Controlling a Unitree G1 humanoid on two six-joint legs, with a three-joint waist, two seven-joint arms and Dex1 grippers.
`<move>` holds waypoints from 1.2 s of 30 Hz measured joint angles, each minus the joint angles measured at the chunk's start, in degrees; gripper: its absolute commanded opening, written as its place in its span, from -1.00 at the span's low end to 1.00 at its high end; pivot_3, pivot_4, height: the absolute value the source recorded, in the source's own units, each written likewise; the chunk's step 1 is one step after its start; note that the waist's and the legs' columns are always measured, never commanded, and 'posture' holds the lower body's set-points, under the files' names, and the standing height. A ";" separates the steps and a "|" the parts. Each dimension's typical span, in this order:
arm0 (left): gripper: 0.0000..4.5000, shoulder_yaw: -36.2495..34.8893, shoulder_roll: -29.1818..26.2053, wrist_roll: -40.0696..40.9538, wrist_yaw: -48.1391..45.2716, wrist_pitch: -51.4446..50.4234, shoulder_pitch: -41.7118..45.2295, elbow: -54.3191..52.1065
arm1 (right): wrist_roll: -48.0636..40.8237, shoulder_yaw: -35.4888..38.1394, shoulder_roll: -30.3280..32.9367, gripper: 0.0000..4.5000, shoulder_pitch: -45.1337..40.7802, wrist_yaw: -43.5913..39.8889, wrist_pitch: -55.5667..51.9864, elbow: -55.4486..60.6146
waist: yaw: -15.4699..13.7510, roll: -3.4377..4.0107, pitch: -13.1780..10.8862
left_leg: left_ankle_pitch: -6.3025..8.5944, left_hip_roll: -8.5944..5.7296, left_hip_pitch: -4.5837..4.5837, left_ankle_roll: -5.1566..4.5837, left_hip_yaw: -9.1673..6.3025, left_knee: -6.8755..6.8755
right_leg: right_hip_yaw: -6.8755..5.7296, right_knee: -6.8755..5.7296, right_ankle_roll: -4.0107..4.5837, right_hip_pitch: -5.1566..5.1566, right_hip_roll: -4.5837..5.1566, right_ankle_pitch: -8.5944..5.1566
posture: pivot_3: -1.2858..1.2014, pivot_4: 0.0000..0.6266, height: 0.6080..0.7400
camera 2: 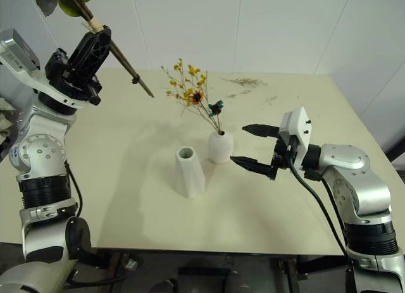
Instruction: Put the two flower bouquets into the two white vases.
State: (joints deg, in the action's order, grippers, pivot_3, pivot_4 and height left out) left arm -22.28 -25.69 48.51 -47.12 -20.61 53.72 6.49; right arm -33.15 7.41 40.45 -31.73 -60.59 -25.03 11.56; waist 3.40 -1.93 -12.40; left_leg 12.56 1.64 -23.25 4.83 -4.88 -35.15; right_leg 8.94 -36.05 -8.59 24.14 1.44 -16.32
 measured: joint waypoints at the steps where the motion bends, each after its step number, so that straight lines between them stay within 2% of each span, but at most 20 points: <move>1: -1.00 0.47 0.66 0.92 -0.20 -0.94 -0.01 -0.52 | -0.41 0.24 0.02 1.00 0.49 -0.23 -0.01 0.28 | -0.05 0.00 0.00 | 0.00 0.00 0.00 0.00 -0.02 0.00 | -0.01 0.00 0.00 -0.01 -0.01 0.00 | 0.03 -0.52 1.00; 3: -1.00 1.91 1.55 2.10 -1.07 -2.67 -0.02 -1.80 | -1.66 0.33 0.18 1.00 1.26 -1.12 -0.24 0.89 | -0.07 0.00 0.00 | 0.00 -0.01 -0.01 0.00 -0.01 -0.01 | 0.00 0.03 -0.01 -0.02 -0.01 0.00 | 0.03 -0.52 1.00; 7: -1.00 3.81 5.52 4.72 -1.97 -5.37 -0.42 -1.95 | -5.53 1.31 4.74 1.00 4.99 -4.72 -3.60 4.11 | -0.28 0.01 0.00 | 0.01 -0.02 0.02 -0.02 -0.06 0.00 | -0.03 0.11 -0.01 -0.11 -0.01 0.00 | 0.03 -0.52 1.00; 12: -1.00 5.40 7.09 6.98 -1.75 -9.14 -0.84 -2.57 | -7.21 2.23 6.02 1.00 6.00 -5.15 -4.87 4.93 | 0.10 0.01 0.00 | 0.01 -0.02 0.14 -0.03 -0.04 -0.03 | 0.00 0.13 -0.01 -0.19 -0.03 0.01 | 0.03 -0.52 1.00; 20: -1.00 9.32 5.78 4.98 -4.05 -11.82 -4.28 -3.31 | -8.06 2.81 8.66 1.00 9.11 -5.74 -5.54 6.63 | -0.22 0.01 0.00 | 0.01 -0.02 0.15 -0.03 -0.04 -0.04 | 0.00 0.25 0.00 -0.26 -0.04 -0.01 | 0.03 -0.52 1.00; 24: -1.00 9.89 3.95 3.61 -6.58 -11.84 -4.34 -2.95 | -8.98 6.16 12.76 1.00 10.15 -8.93 -5.34 6.40 | -0.20 0.02 -0.01 | 0.04 -0.02 0.15 -0.07 -0.04 -0.02 | -0.01 0.31 0.00 -0.29 -0.03 -0.01 | 0.03 -0.52 1.00; 31: -1.00 10.49 3.51 2.68 -9.14 -12.28 -5.24 -1.43 | -12.68 10.95 15.81 1.00 10.00 -12.60 -6.14 5.77 | -0.23 0.02 -0.01 | 0.04 -0.01 0.15 -0.07 -0.04 -0.02 | -0.01 0.43 0.01 -0.34 -0.03 -0.02 | 0.03 -0.52 1.00; 36: -1.00 11.24 2.50 1.05 -10.74 -12.31 -5.38 -1.06 | -12.32 11.24 17.09 1.00 10.75 -14.37 -5.92 3.69 | -0.18 0.02 -0.01 | 0.04 -0.01 0.16 -0.08 -0.04 -0.02 | -0.01 0.44 0.01 -0.35 -0.03 -0.02 | 0.03 -0.52 1.00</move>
State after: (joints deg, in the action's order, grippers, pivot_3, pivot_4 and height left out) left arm -11.04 -23.19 49.57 -57.86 -32.93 48.33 5.43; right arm -45.46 18.65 57.53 -20.98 -74.96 -30.95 15.25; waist 3.22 -1.91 -12.41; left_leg 12.60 1.62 -23.10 4.75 -4.91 -35.17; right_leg 8.93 -35.61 -8.58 23.80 1.41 -16.34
